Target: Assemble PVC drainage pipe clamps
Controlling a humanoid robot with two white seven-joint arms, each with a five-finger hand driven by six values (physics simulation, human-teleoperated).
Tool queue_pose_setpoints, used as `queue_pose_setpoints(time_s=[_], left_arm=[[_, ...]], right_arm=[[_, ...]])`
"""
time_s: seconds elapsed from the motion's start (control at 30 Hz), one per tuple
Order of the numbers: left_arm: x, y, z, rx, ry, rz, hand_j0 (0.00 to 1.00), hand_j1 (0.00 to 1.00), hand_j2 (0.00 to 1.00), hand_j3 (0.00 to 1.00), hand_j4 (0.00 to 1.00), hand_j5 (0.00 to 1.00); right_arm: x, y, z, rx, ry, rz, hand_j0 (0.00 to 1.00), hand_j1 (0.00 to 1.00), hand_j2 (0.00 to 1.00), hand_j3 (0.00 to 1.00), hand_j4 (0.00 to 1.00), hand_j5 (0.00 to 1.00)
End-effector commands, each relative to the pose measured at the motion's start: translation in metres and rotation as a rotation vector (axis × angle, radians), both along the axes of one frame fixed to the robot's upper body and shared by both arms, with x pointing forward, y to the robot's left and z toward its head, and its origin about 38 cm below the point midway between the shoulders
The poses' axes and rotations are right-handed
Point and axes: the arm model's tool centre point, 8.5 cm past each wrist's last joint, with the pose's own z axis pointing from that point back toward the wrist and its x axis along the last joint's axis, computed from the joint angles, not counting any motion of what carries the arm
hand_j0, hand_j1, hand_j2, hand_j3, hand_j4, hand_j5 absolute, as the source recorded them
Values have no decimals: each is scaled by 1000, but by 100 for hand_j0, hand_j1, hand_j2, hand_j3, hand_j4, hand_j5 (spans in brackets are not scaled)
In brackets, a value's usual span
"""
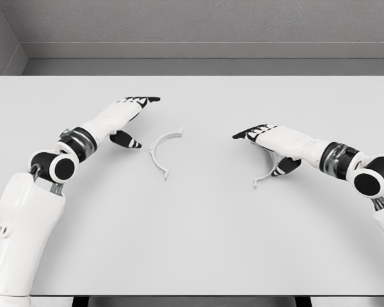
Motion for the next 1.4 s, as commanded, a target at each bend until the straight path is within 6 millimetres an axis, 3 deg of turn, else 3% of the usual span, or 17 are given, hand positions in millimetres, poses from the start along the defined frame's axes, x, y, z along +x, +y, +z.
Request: queue_pose_setpoints(time_s=[0.0,1.03,1.2,1.37], left_arm=[[1,-2,-4,-6,11,0,100,100,100,100,100,100],[-2,-62,0,-43,-16,-61,100,100,100,100,100,100],[2,-50,0,-34,-16,-38,100,100,100,100,100,100],[9,-14,-1,-2,-8,26,100,100,100,100,100,100]], right_arm=[[0,1,1,5,0,1,100,100,100,100,100,100],[-9,9,1,8,0,35,100,100,100,100,100,100],[-9,9,1,11,1,36,100,100,100,100,100,100],[-11,13,3,19,-4,45,100,100,100,100,100,100]])
